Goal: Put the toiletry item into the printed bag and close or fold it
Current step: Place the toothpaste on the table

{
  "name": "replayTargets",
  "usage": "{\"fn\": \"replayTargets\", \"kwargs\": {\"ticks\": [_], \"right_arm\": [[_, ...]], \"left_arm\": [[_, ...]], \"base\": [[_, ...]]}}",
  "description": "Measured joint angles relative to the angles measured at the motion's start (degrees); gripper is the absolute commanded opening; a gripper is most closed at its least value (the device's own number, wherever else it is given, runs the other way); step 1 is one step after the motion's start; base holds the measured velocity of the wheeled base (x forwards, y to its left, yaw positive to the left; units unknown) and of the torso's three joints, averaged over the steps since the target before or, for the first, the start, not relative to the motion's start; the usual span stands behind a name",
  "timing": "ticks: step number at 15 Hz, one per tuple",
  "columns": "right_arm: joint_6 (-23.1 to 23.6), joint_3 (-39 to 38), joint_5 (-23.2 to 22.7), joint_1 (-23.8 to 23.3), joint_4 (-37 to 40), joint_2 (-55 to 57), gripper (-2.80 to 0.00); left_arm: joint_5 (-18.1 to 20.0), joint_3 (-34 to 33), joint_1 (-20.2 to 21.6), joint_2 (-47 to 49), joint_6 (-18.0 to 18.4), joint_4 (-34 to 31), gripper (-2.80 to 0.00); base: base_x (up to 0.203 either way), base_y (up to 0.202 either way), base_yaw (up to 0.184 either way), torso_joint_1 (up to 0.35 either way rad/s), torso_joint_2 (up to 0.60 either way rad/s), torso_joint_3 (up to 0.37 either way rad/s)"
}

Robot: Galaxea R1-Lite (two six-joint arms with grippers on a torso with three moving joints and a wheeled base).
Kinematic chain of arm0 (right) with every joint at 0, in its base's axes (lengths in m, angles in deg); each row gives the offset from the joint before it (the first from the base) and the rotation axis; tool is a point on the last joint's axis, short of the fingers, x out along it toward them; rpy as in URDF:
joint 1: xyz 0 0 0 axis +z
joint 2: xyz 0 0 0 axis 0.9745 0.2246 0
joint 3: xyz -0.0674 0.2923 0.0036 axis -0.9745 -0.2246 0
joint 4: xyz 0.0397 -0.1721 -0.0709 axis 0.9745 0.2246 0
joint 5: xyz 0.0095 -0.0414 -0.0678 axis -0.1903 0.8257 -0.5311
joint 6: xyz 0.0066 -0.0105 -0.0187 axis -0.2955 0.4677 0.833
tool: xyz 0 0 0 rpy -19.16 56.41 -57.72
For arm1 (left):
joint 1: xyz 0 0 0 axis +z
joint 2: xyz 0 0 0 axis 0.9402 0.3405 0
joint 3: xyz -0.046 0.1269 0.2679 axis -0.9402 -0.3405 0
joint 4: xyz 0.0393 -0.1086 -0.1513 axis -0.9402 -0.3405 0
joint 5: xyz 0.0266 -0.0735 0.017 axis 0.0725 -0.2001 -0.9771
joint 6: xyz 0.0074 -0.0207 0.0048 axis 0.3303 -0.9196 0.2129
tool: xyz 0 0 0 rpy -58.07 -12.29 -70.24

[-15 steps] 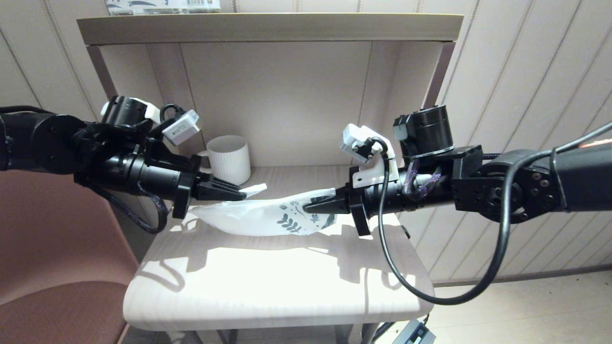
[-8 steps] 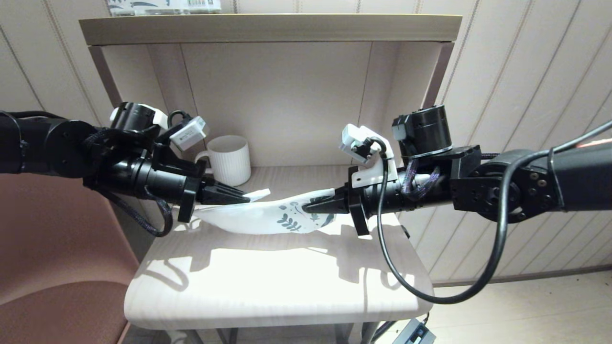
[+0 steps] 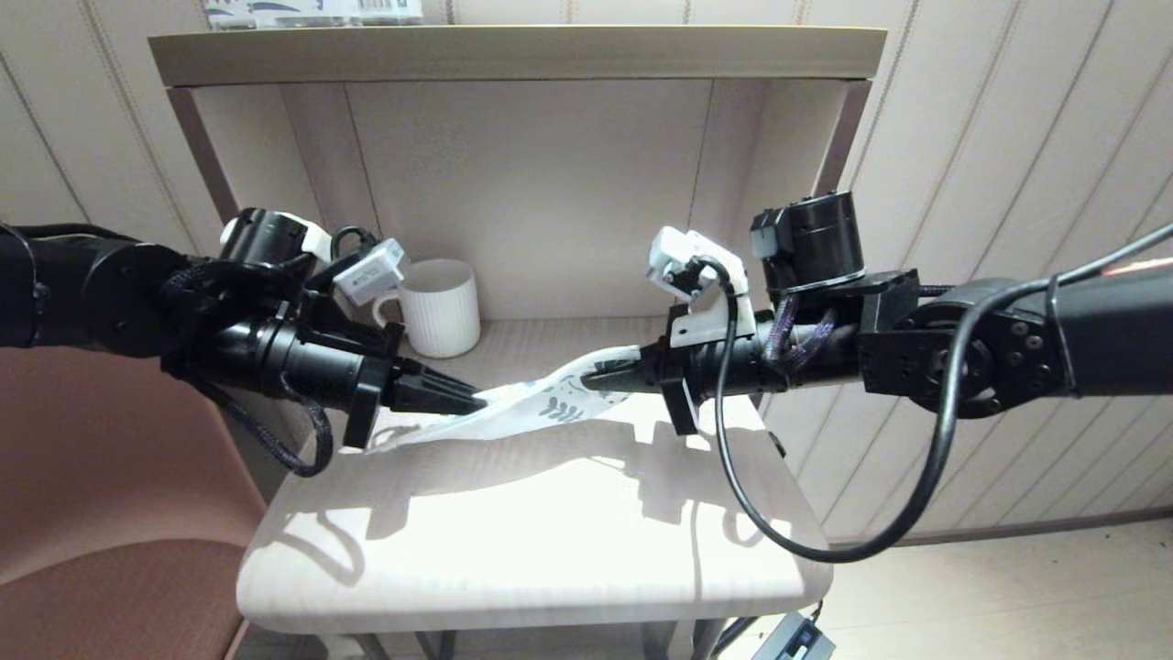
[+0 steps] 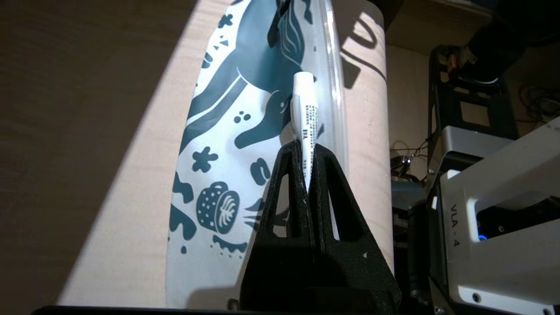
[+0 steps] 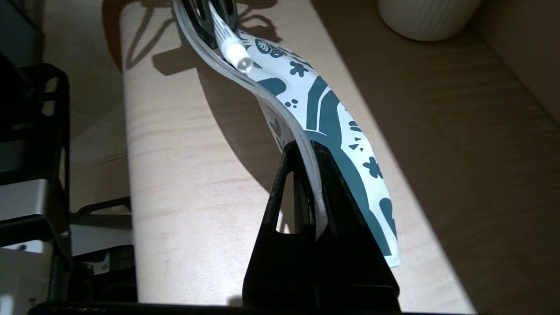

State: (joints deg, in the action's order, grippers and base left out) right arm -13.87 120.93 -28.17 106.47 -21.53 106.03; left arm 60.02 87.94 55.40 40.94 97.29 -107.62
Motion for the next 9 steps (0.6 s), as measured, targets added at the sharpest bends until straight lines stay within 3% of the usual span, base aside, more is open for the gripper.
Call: {"fn": "replayTargets", "kwargs": {"ticks": [4,9], "right_arm": [[0.5,-1.5,3.1,0.1,-4.6,0.7,-2.80],[1.1,-3.3,4.0,0.1,-8.0,2.4,-2.80]], "left_arm": [[-0.1,4.1,-0.1,-1.0,-0.4,0.0,-2.80],[-1.3,3.6,-1.1,-1.6,-0.3,-0.1,-2.80]], "base": [[0.000,0.000,0.000,0.000,0.00,0.000],[0.000,0.000,0.000,0.000,0.00,0.000]]}}
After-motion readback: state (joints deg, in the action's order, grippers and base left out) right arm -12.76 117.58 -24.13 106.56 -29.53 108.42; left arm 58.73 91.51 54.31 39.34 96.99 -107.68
